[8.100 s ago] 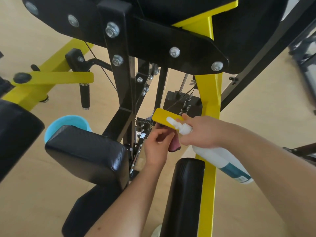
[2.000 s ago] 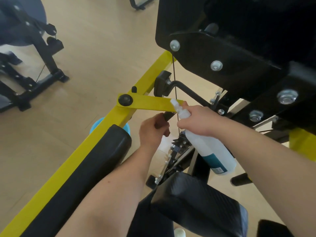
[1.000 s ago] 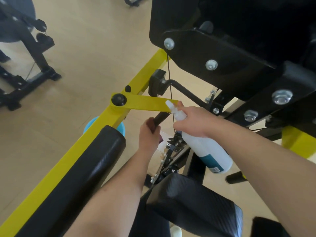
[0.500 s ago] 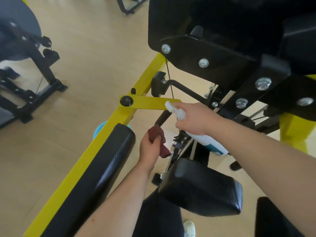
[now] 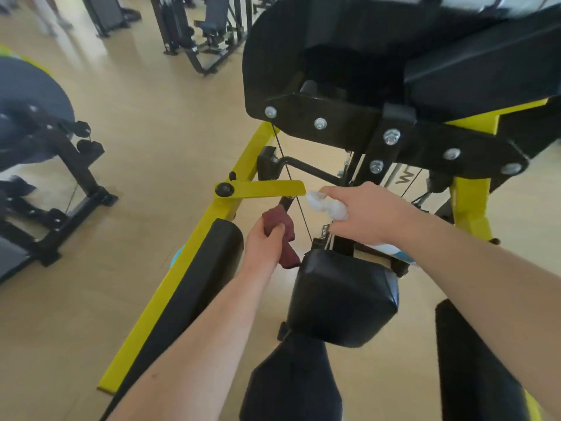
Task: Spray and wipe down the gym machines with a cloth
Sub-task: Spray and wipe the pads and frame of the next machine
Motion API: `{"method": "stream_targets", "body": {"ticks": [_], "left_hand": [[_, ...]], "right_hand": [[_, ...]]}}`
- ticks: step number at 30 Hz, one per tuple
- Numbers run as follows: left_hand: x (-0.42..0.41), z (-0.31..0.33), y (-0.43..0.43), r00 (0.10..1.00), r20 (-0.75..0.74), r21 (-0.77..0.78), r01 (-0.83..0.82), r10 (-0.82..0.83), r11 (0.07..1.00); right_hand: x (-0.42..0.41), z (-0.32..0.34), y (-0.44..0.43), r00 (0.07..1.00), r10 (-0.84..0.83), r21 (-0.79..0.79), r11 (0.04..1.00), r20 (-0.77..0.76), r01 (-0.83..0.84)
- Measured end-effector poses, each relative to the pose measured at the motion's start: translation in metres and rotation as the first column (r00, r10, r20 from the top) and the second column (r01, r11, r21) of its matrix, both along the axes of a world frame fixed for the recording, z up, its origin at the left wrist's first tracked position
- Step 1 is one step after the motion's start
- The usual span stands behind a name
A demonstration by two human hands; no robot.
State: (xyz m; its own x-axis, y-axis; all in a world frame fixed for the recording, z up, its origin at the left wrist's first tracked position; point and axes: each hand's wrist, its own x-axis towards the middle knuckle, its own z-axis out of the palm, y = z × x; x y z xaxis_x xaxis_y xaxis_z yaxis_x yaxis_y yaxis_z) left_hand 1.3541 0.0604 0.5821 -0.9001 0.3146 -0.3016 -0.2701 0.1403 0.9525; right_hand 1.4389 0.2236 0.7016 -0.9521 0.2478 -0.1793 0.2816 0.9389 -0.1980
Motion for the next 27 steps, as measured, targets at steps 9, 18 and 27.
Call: {"method": "stream_targets", "body": {"ticks": [9, 18, 27], "left_hand": [[0.057, 0.054, -0.029, 0.987, -0.163, -0.041, -0.019, 0.012, 0.999], [0.138, 0.065, -0.077, 0.985, -0.141, -0.048, -0.108, 0.1, 0.993], [0.203, 0.003, -0.121, 0.999, 0.016, -0.21, -0.044, 0.049, 0.977]], "right_hand": [[0.077, 0.034, -0.029, 0.998, -0.011, 0.046, 0.999, -0.06, 0.014], [0.172, 0.022, -0.088, 0.986, -0.088, -0.16, 0.985, -0.14, 0.065], [0.216, -0.063, -0.143, 0.99, -0.131, -0.36, 0.922, 0.049, 0.14]]}}
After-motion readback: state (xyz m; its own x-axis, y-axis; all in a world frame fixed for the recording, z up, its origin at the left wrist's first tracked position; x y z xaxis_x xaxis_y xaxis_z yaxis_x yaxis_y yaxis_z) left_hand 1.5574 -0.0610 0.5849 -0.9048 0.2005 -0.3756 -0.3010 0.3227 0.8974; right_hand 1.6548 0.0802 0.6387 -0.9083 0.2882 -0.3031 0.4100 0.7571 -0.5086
